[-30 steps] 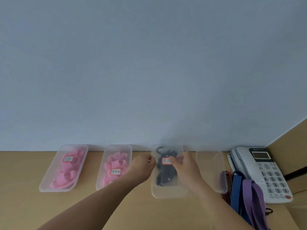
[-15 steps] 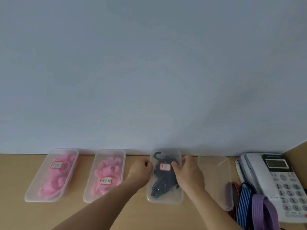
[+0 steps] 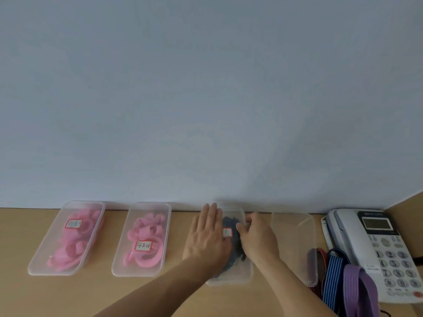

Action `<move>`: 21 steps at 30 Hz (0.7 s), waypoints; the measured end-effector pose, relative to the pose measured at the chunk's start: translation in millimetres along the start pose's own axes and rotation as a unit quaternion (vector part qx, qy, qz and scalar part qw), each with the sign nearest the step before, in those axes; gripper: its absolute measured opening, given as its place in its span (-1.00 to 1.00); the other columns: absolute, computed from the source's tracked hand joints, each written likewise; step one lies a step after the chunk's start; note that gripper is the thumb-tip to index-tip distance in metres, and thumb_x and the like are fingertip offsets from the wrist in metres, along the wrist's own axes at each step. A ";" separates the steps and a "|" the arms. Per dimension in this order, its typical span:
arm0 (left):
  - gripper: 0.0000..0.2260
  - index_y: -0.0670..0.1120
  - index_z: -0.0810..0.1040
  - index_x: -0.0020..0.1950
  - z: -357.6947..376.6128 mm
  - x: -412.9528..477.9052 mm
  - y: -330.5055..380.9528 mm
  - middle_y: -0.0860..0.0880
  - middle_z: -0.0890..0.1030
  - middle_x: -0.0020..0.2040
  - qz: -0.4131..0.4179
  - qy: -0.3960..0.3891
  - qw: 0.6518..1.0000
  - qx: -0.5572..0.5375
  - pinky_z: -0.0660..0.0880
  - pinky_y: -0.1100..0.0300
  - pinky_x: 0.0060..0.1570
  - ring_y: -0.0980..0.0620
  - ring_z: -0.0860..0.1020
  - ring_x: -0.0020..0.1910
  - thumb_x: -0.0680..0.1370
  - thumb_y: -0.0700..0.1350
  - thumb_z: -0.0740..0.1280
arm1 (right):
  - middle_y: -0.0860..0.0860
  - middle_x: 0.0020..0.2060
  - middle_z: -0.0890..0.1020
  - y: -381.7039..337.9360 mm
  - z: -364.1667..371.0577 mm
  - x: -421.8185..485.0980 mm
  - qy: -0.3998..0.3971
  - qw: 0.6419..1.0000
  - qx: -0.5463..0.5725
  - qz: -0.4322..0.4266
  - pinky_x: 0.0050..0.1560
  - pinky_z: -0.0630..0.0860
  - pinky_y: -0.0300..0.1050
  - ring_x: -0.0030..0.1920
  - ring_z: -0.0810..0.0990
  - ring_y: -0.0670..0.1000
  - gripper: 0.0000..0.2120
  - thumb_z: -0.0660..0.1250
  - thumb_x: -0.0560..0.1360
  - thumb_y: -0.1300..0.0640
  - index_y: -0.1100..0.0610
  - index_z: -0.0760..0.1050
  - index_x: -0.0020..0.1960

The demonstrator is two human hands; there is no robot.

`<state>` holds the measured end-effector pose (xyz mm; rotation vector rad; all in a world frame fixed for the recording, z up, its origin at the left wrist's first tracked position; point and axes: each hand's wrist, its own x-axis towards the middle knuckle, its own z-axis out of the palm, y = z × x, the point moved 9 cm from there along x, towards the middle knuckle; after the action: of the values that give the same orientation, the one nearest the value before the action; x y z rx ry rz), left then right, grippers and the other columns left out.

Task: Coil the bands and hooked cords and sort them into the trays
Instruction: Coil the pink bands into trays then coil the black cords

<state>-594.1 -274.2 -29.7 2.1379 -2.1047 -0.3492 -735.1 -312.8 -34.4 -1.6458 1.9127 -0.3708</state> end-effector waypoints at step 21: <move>-0.21 -0.26 -0.28 0.52 31.4 -8.4 23.9 -0.22 -0.39 0.53 0.100 -0.048 0.991 0.078 -0.44 -0.07 0.47 -0.15 -0.52 0.47 0.54 0.30 -0.19 | -0.04 -0.53 0.45 3.7 2.6 45.4 -0.051 0.991 0.111 0.058 -0.44 0.28 -0.19 -0.47 0.42 -0.02 -0.68 0.29 0.51 0.07 0.09 0.40 -0.40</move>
<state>-625.1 -264.1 -53.5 2.0009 -2.4506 -0.2785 -739.7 -355.5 -49.8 -1.3770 1.8096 -0.4271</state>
